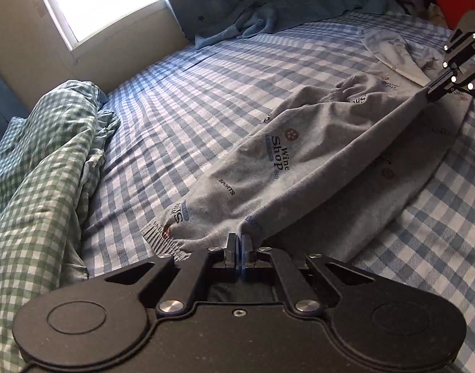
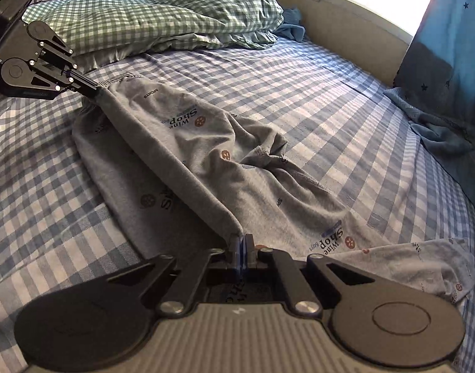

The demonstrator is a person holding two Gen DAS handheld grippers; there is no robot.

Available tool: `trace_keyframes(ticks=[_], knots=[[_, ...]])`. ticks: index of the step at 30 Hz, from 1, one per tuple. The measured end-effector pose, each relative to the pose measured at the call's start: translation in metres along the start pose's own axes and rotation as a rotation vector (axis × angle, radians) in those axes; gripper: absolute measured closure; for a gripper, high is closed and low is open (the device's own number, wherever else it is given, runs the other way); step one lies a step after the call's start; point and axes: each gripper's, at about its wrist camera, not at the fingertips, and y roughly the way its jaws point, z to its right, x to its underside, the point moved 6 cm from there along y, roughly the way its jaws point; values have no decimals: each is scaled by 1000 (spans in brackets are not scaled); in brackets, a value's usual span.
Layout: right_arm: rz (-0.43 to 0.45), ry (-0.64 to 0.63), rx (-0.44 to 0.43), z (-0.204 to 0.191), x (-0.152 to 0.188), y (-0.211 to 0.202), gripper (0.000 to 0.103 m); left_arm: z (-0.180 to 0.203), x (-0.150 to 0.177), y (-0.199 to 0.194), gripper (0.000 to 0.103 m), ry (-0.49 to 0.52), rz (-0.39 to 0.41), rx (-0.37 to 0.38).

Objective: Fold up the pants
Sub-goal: 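Lift the waistband with both grippers and fold one leg over the other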

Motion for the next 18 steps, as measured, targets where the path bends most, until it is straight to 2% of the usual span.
trace_keyframes(ticks=[3,7,16,18], knots=[[-23,-18,11,-13,7,2,102,7,9,2,103,56,-12,8],[-63,-3,27,-25,20,16,102,17,20,12,103,74,-40,29],[-86,31,62,-31,30,22,102,17,27,15,102,38,-68,82],[-94,34,63,-31,32,20,101,17,28,15,98,21,-87,104]])
